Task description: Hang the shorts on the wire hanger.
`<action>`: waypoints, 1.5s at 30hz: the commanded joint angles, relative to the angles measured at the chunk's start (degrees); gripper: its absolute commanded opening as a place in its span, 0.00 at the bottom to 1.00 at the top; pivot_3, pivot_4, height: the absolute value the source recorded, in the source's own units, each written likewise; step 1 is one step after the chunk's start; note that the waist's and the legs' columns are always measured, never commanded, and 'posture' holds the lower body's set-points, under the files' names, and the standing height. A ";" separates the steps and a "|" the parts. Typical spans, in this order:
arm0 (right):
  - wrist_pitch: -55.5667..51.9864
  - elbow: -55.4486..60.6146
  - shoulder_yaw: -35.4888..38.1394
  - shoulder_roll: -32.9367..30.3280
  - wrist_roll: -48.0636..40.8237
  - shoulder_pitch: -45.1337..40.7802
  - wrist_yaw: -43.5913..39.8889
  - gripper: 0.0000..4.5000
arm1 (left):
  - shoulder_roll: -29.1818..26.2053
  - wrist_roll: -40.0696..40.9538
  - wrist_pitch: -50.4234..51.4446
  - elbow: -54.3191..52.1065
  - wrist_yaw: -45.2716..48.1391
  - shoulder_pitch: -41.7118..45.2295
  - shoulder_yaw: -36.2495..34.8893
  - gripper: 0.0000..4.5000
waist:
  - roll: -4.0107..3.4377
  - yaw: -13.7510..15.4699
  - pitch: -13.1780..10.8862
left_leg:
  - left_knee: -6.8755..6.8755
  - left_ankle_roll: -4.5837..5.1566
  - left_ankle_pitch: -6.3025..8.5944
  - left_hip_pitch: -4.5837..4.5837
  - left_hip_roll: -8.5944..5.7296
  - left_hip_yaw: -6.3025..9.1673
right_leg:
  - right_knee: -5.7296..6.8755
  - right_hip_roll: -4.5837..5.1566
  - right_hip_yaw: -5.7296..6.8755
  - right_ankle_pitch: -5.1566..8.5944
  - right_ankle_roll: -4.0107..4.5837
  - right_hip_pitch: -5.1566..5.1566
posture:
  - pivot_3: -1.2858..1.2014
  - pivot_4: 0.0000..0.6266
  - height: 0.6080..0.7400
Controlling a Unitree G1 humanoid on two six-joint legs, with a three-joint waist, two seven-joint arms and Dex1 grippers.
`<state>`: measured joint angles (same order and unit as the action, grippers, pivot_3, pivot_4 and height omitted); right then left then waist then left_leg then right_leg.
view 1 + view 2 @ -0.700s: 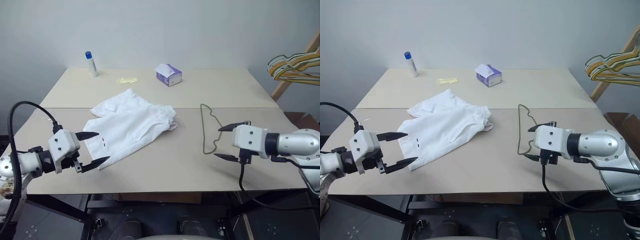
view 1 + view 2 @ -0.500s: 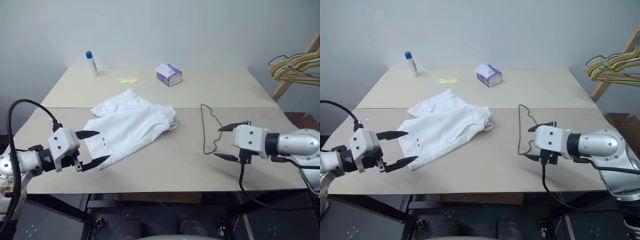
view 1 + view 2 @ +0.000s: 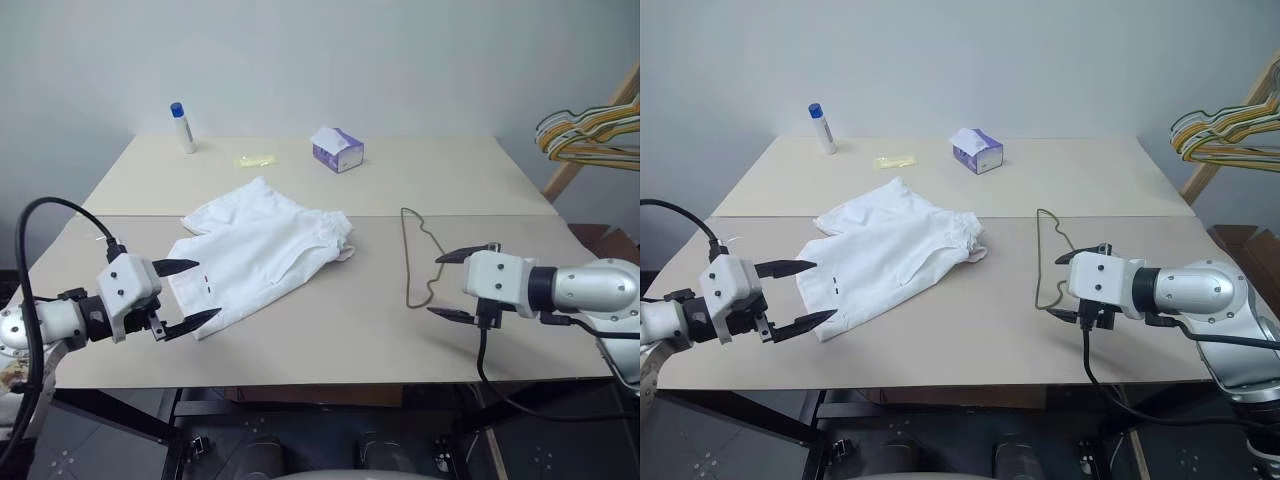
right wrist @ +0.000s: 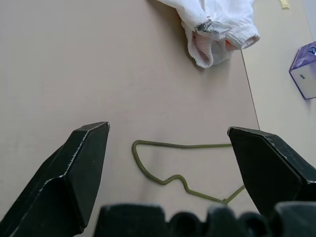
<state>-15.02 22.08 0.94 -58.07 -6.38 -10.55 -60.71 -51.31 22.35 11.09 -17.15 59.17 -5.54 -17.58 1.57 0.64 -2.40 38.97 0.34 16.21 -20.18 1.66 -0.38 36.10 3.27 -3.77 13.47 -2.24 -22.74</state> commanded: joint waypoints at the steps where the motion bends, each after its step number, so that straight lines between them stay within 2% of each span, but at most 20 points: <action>1: 0.85 1.59 0.78 -0.02 0.17 -0.43 0.78 0.99 | -0.44 -0.56 0.09 -1.70 -0.40 -0.45 -0.30 1.00 | 0.00 -0.02 0.00 | 0.00 0.00 0.00 0.00 0.00 0.00 | 0.00 0.00 0.00 0.00 0.00 0.00 | 0.54 0.00 1.00; 12: -0.82 2.53 0.14 0.20 0.05 -1.81 0.76 0.99 | -0.39 -1.34 2.83 0.33 1.11 -3.19 1.55 1.00 | -0.01 -0.16 0.00 | 0.00 0.00 0.00 0.00 0.00 -0.01 | 0.00 0.00 0.00 0.00 0.00 -0.02 | 0.53 0.00 1.00; 15: -2.16 4.49 0.43 0.56 -0.08 -0.71 1.43 0.99 | -0.85 -3.97 1.27 2.90 1.96 -4.62 3.63 1.00 | -0.01 -0.41 0.00 | 0.00 0.00 0.00 0.00 0.01 -0.02 | 0.01 0.00 0.00 0.01 0.00 -0.05 | 0.52 0.00 1.00; 22: -4.27 8.48 -0.13 1.92 1.18 3.10 4.37 0.99 | 1.16 -6.78 2.18 12.12 -0.83 2.13 7.30 1.00 | 0.00 -0.82 0.00 | 0.01 0.00 0.00 -0.01 0.01 -0.01 | 0.00 -0.02 0.02 0.01 0.00 -0.03 | 0.50 0.00 1.00; 28: -5.85 9.97 0.54 1.89 1.34 4.14 5.83 0.99 | -0.52 -8.86 1.44 16.89 3.03 4.15 11.65 1.00 | -0.01 -2.39 0.00 | 0.00 0.00 0.00 -0.03 0.02 -0.05 | 0.02 -0.03 -0.01 0.00 0.02 -0.08 | 0.49 0.00 1.00; 32: -6.30 10.32 0.14 2.03 1.54 4.05 6.40 0.99 | -0.68 -12.02 4.34 20.74 1.62 7.67 14.73 1.00 | 0.00 -3.10 0.01 | 0.01 0.00 0.00 0.00 0.03 -0.03 | 0.06 -0.04 -0.01 0.01 0.01 -0.05 | 0.49 0.00 1.00; 35: -6.73 10.68 -0.32 1.99 1.59 3.98 6.58 1.00 | -1.44 -10.82 6.91 21.04 4.06 8.71 15.25 0.87 | 0.00 -3.22 0.01 | 0.00 0.00 0.00 -0.02 0.03 -0.03 | 0.05 -0.05 -0.01 0.01 0.01 -0.08 | 0.49 0.00 1.00; 37: -6.74 10.67 -0.43 1.87 1.64 3.99 6.51 1.00 | -2.29 -10.39 8.58 20.28 4.98 8.43 15.18 0.74 | 0.00 -3.45 0.01 | 0.00 0.00 0.00 -0.06 0.03 -0.04 | 0.06 -0.05 -0.03 0.01 0.02 -0.15 | 0.49 0.00 1.00; 45: -6.32 9.75 -2.31 2.42 2.18 1.92 6.48 1.00 | -2.78 -14.49 7.50 23.58 2.99 8.75 16.75 0.13 | -0.09 -3.37 0.07 | 0.00 -0.01 0.00 -0.02 0.05 -0.13 | 0.16 -0.07 -0.11 0.02 0.00 -0.23 | 0.50 0.00 1.00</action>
<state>-21.55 31.05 -1.62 -55.94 -4.52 -6.78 -54.67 -53.13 9.93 18.78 5.11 63.04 2.86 -1.73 1.47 -2.73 -2.33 38.97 0.33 16.21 -20.19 1.72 -0.51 36.26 3.20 -3.88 13.49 -2.24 -22.96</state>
